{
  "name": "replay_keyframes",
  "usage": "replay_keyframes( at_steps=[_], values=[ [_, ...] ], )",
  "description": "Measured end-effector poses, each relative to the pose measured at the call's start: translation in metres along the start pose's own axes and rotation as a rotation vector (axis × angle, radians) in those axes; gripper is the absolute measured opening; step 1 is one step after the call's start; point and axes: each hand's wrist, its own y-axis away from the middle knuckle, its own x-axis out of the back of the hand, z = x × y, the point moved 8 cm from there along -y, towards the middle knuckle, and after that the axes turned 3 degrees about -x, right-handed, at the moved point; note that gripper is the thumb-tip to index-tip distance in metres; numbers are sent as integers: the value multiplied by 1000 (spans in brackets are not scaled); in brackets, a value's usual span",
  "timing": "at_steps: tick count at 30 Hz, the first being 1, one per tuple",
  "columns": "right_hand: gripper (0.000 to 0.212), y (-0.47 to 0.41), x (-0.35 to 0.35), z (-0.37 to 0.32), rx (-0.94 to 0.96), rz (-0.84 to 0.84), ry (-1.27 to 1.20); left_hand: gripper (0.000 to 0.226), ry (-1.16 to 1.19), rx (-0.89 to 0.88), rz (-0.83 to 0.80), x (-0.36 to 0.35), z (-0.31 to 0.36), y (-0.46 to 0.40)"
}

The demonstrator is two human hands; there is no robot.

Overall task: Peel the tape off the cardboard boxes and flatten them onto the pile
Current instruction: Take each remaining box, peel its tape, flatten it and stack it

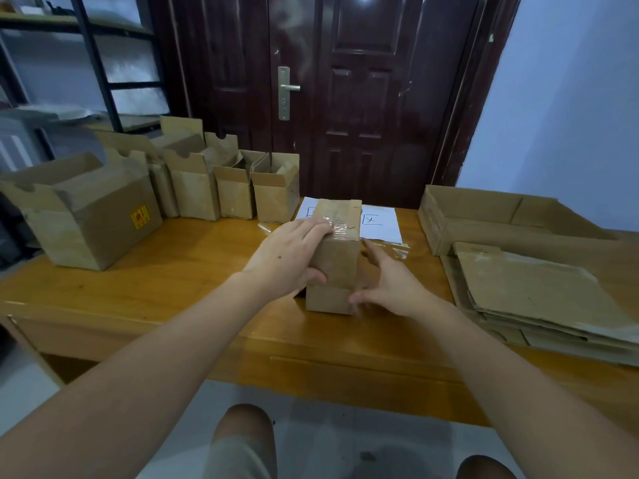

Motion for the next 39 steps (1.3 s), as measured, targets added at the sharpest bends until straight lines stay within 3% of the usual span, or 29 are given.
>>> replay_keyframes(
  at_steps=[3, 13, 21, 24, 30, 33, 35, 37, 39],
  values=[
    [146, -6, -13, -1, 16, -122, 125, 83, 1, 15, -9, 2, -4, -3],
    [134, 3, -12, -22, 150, 41, 357, 83, 147, 96, -59, 34, -14, -13],
    [89, 23, -12, -23, 222, 103, 499, 82, 101, 69, -154, 28, -4, -10],
    [79, 29, -11, -13, 232, 56, 522, 82, 85, 67, -152, 17, 4, 0],
    [89, 42, -12, -6, 173, -34, 460, 72, -3, 19, -124, 3, 17, 13],
    [104, 48, 0, -14, 199, 50, 254, 63, -35, -21, -70, 2, 22, 20],
    [111, 53, 7, -27, 286, 153, 268, 65, -23, -18, -52, 1, 23, 26],
    [108, 57, 9, -43, 413, 276, 402, 70, -14, -16, -46, 0, 25, 31],
    [90, 63, 3, -61, 552, 362, 497, 76, -11, -8, -51, -3, 25, 36]
  ],
)
